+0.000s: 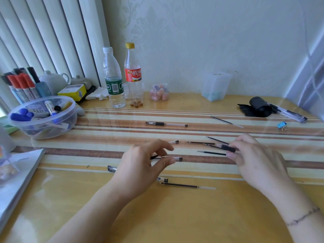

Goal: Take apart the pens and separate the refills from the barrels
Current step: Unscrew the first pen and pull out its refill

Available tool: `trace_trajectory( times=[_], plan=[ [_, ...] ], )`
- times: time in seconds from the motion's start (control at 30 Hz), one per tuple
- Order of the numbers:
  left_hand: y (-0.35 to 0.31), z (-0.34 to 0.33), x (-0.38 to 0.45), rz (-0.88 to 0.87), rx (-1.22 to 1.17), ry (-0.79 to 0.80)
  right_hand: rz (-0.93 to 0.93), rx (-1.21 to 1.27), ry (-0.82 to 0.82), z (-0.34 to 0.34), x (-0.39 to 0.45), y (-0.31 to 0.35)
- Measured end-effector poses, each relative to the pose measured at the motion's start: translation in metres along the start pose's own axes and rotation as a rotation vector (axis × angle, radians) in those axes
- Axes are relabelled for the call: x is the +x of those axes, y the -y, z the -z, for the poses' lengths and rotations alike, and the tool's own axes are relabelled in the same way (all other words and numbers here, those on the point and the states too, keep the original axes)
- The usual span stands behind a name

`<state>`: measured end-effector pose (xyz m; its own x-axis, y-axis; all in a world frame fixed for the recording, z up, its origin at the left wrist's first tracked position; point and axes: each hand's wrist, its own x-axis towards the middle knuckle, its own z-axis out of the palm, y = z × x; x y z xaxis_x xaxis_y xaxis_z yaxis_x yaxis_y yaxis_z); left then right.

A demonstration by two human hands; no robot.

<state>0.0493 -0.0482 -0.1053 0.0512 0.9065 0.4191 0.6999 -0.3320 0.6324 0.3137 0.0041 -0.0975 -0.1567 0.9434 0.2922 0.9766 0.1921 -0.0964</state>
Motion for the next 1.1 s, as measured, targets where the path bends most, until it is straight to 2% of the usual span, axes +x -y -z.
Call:
trace_trajectory(
  times=[0.1,0.2,0.43,0.7,0.8,0.87,0.97,1.1],
  plan=[
    [-0.01,-0.003,-0.004,-0.128,0.179,-0.023,0.146,0.027,-0.084,0.01,-0.018,0.032],
    [-0.009,-0.003,-0.004,-0.176,0.235,-0.039,0.191,0.056,-0.116,0.01,-0.024,0.047],
    [-0.002,-0.002,-0.002,-0.191,0.252,0.002,0.213,0.134,-0.17,0.008,-0.026,0.048],
    [0.009,-0.001,0.0,-0.27,0.431,0.024,0.254,0.287,-0.102,0.014,-0.029,0.047],
    [0.015,0.006,0.003,-0.236,0.423,-0.007,0.165,0.425,-0.161,0.027,-0.024,0.031],
    [0.017,0.011,0.005,-0.202,0.389,-0.03,0.109,0.431,-0.166,0.032,-0.021,0.02],
    [0.02,0.012,0.006,-0.147,0.344,-0.051,0.033,0.371,-0.067,0.03,-0.019,0.012],
    [0.02,0.01,0.006,-0.144,0.303,-0.062,0.067,0.352,0.064,0.018,-0.017,0.006]
  ],
)
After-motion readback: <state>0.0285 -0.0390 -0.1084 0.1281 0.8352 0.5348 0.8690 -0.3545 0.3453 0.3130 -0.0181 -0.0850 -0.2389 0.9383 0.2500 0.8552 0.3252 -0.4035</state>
